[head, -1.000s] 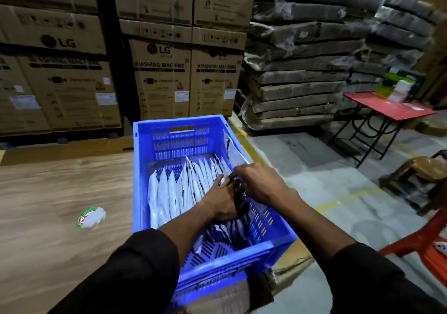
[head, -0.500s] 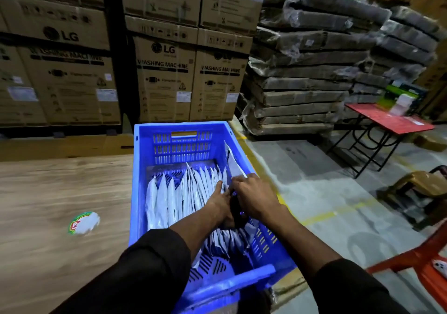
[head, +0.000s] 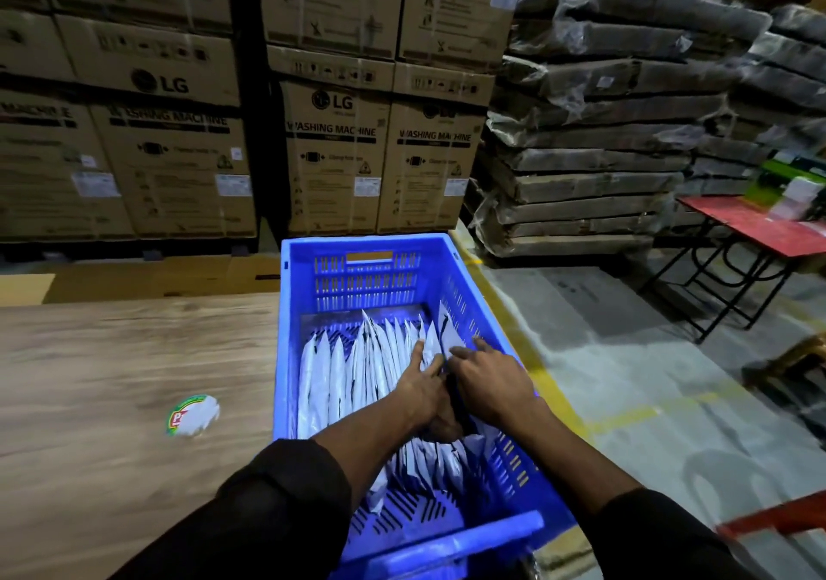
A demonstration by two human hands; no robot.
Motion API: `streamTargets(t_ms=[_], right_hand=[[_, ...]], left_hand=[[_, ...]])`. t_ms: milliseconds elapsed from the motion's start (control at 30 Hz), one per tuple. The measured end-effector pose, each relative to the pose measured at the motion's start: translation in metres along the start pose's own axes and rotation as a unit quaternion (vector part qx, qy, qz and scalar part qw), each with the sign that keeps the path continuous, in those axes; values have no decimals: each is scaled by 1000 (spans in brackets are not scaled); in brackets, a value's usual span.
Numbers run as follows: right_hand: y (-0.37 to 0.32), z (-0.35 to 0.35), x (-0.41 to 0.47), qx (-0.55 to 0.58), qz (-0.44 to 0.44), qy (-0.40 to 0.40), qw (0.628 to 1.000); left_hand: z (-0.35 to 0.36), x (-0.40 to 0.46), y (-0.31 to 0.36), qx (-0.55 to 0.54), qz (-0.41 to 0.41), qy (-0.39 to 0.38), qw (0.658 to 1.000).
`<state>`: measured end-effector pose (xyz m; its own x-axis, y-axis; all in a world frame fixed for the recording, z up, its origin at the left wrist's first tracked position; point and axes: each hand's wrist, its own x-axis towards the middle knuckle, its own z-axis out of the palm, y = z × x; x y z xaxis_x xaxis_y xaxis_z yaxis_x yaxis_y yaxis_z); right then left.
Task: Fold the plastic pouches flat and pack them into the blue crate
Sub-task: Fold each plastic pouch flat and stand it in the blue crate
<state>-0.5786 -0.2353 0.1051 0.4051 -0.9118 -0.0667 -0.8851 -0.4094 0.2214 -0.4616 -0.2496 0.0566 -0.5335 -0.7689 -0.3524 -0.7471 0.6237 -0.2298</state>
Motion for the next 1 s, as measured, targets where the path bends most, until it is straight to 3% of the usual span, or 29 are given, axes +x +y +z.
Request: streamTargets(t_ms=[200, 300, 400, 500, 567, 633, 733, 867, 1000], right_hand=[[-3, 10, -5, -20, 8, 9, 1000], [-4, 10, -1, -5, 23, -3, 1000], [-4, 6, 2, 34, 51, 6, 998], [-5, 9, 6, 63, 53, 79, 993], [-12, 16, 11, 86, 8, 92, 992], [-25, 23, 15, 124, -34, 27, 991], [-32, 34, 16, 145, -42, -103, 983], [-22, 42, 14, 144, -31, -118, 982], [-19, 47, 14, 156, -30, -110, 981]], left_hand=[[-10, -12, 0, -17, 22, 5, 1000], [-7, -11, -3, -92, 50, 40, 994], [-1, -22, -15, -206, 80, 152, 963], [11, -48, -30, -216, -31, 255, 942], [20, -65, -35, -209, -161, 215, 940], [23, -74, -32, -242, -241, 136, 930], [34, -75, -24, -282, -267, 56, 920], [48, -72, -13, -335, -291, 45, 895], [52, -71, -7, -327, -296, 74, 894]])
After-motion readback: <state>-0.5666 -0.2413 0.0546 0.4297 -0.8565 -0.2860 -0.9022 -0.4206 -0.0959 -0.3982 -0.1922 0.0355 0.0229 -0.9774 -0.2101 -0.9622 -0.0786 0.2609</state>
